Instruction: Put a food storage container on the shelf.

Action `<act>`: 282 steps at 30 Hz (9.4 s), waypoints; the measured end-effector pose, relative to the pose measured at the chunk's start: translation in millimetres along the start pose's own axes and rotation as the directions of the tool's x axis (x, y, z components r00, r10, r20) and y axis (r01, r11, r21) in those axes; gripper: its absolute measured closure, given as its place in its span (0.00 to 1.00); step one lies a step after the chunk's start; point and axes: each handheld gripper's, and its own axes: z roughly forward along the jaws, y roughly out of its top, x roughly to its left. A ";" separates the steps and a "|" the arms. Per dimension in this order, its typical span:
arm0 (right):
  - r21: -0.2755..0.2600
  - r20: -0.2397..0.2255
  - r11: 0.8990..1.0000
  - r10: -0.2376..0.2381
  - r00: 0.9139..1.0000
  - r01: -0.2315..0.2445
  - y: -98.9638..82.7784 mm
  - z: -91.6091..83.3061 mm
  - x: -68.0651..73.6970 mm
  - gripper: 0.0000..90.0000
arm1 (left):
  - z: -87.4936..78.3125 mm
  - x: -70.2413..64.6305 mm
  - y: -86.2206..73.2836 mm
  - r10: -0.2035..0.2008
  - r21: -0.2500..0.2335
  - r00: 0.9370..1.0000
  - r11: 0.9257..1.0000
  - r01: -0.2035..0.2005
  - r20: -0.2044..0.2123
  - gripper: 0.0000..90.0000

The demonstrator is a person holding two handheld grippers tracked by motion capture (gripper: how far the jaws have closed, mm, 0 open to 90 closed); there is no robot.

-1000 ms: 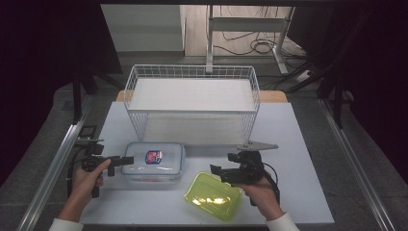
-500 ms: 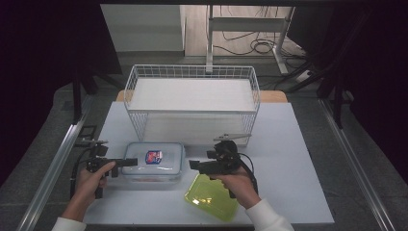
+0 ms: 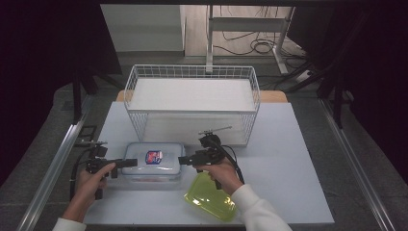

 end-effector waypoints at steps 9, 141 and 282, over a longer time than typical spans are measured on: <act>0.059 -0.033 0.996 0.063 0.997 -0.061 4.8 23.1 -9.9 0.21 | -0.1 -0.4 -0.5 0.003 -0.003 1.000 1.000 -0.003 0.000 0.26; -0.223 -0.085 0.971 -0.109 0.990 0.087 33.8 -130.9 -3.8 0.58 | -33.5 -133.9 84.1 0.348 -0.109 0.930 0.936 -0.336 0.121 0.55; -0.239 0.070 0.934 -0.257 0.964 0.266 14.3 -143.5 -39.6 0.57 | 9.1 -136.4 52.0 0.404 -0.147 0.913 0.908 -0.393 0.054 0.25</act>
